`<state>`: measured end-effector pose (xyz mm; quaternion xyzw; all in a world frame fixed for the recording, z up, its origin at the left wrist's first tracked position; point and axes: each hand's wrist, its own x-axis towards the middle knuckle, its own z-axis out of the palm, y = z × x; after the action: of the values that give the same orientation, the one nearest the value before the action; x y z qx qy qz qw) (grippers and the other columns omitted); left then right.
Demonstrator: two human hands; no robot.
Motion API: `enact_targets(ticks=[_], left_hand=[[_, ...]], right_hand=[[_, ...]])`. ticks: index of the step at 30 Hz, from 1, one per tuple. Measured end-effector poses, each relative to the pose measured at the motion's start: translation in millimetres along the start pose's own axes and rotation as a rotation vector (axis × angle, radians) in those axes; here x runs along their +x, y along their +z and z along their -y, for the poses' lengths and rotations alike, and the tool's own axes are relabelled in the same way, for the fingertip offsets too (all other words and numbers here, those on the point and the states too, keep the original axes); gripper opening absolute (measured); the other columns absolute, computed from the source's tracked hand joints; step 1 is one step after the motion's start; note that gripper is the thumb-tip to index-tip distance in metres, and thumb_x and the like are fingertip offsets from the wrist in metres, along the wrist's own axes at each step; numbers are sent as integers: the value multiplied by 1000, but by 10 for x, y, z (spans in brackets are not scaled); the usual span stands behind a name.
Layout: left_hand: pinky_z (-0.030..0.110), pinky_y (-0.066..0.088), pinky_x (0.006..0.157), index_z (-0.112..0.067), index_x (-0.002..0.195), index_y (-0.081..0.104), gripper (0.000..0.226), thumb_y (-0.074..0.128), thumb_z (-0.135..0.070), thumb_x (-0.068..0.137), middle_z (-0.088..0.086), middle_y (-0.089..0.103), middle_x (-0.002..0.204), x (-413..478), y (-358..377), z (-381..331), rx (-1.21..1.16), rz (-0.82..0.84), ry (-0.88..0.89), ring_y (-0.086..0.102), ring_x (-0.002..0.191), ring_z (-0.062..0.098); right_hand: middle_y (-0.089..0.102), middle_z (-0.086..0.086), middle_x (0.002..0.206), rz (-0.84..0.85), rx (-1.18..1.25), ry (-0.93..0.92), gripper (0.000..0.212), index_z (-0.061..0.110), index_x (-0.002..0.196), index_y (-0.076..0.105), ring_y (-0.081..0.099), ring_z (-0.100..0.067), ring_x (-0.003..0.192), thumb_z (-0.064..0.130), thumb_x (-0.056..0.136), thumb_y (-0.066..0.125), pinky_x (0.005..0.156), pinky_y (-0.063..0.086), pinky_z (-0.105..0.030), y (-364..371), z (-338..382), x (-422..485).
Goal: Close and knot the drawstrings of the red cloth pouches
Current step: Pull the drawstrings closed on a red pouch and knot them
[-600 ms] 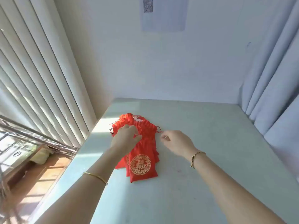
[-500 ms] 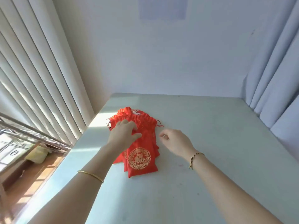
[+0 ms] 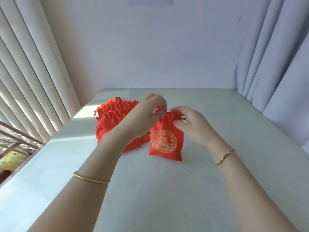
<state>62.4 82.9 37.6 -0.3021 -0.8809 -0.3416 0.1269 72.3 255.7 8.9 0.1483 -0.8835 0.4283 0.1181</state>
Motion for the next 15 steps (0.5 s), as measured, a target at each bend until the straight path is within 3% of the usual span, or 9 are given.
enact_targets(ticks=[2,5,7,9,11,15], left_hand=[[16,42,83,-19,92,52,13,53,-6,90,1,53,113,72,185,48,-101,-46,-16,53,98,5],[22,48,72,-23,113,48,23,55,-18,92,-7,54,114,148,354,148,-266,-64,-187,58,96,8],[24,50,70,-18,122,49,32,56,-23,92,-9,59,102,201,405,245,-287,-35,-249,62,86,10],[25,49,73,-16,111,58,21,56,-22,91,-7,62,87,251,423,318,-201,13,-233,60,74,8],[24,46,70,-18,95,65,10,57,-21,91,-6,62,77,289,419,371,-136,25,-227,55,67,7],[23,35,56,-16,87,70,14,58,-23,89,-1,52,64,308,391,421,-106,-22,-238,42,56,11]], right_hand=[[65,3,91,-6,-31,0,18,15,100,65,61,-16,92,8,87,55,80,44,-24,-89,-107,41],[65,7,84,-37,-27,3,16,17,92,66,61,-11,83,7,87,55,78,46,-28,-203,-253,116],[64,13,80,-46,1,4,20,25,85,63,59,-3,76,6,87,57,76,47,-26,-273,-334,162],[63,17,75,-51,12,13,25,31,81,62,58,2,70,7,87,57,74,47,-26,-316,-388,163],[62,17,71,-56,-14,21,17,24,84,65,56,4,66,9,88,57,72,47,-27,-335,-435,152],[59,2,68,-57,-59,68,11,13,94,67,51,-6,56,11,89,58,60,45,-22,-401,-477,120]])
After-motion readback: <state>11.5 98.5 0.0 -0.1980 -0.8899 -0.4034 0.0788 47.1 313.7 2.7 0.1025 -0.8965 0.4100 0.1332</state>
